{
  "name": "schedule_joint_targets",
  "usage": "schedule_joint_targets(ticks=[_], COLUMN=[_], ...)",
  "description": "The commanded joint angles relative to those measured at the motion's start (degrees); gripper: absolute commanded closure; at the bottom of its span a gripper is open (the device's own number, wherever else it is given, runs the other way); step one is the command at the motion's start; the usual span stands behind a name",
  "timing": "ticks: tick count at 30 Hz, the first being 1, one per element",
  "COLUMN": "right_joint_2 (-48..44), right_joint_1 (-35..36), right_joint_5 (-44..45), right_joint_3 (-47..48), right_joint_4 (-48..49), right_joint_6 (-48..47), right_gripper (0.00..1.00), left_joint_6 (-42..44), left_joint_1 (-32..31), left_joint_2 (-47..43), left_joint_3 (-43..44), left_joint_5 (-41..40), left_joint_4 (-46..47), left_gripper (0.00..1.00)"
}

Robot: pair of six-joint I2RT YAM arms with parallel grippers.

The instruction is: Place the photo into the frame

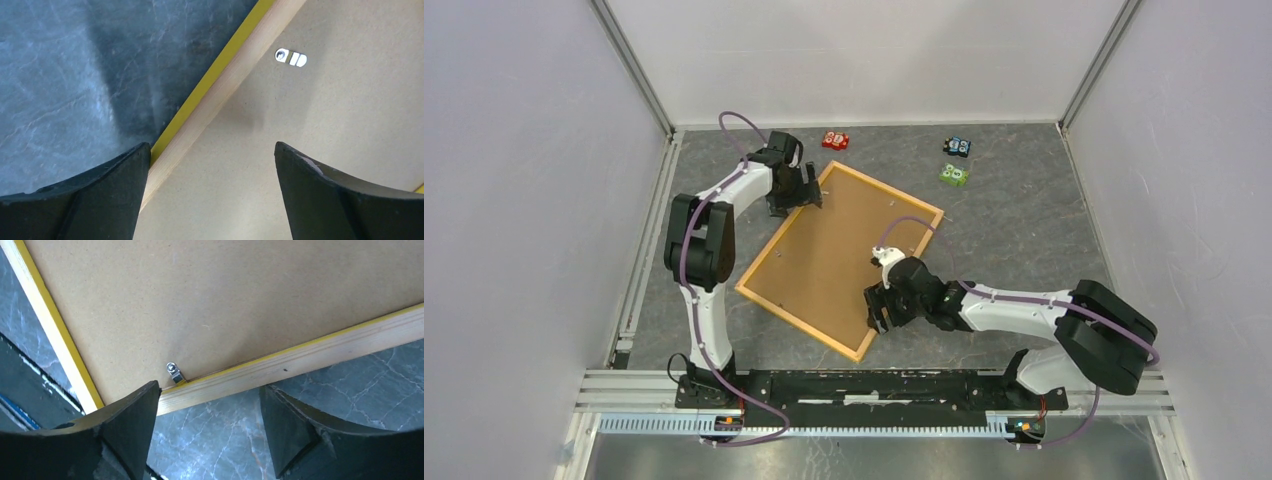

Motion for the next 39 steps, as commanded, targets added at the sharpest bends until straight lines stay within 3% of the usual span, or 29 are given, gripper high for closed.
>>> schedule_joint_targets(ticks=[1, 5, 9, 16, 20, 26, 31, 39], right_joint_2=[-1.46, -3.98, -3.08, 7.7, 17.64, 30.12, 39.57, 42.17], right_joint_1=[0.24, -2.47, -8.25, -21.41, -25.7, -30.37, -33.72, -34.98], right_joint_5=[4.65, 11.07, 11.39, 6.37, 2.39, -3.95, -7.77, -9.58], right_joint_3=[9.72, 14.39, 18.82, 30.94, 40.8, 50.49, 58.12, 55.76], right_joint_4=[-2.17, -9.86, -12.52, -10.93, -11.23, -9.18, -11.48, -9.31], right_joint_6=[-6.27, -13.78, -18.66, -22.14, -21.94, -21.29, -20.93, -21.69], right_gripper=[0.19, 0.18, 0.18, 0.18, 0.19, 0.21, 0.23, 0.25], left_joint_6=[1.28, 1.54, -2.31, -14.08, -19.26, -27.63, -29.92, -30.33], left_joint_1=[-4.0, -3.92, -3.85, -4.94, -9.72, -16.23, -18.87, -18.98], left_joint_2=[-8.29, -19.44, -30.16, -45.97, -51.36, -56.16, -55.0, -49.88], left_joint_3=[0.61, -5.17, -12.84, -31.1, -38.31, -51.15, -57.36, -59.24], left_joint_5=[-0.77, -10.28, -14.34, -1.0, -0.18, 4.27, 5.95, 4.03], left_joint_4=[-9.92, -12.74, -16.1, -13.83, -12.91, -5.07, 0.13, 8.42], left_gripper=[0.0, 0.0, 0.0, 0.05, 0.06, 0.05, 0.03, 0.08])
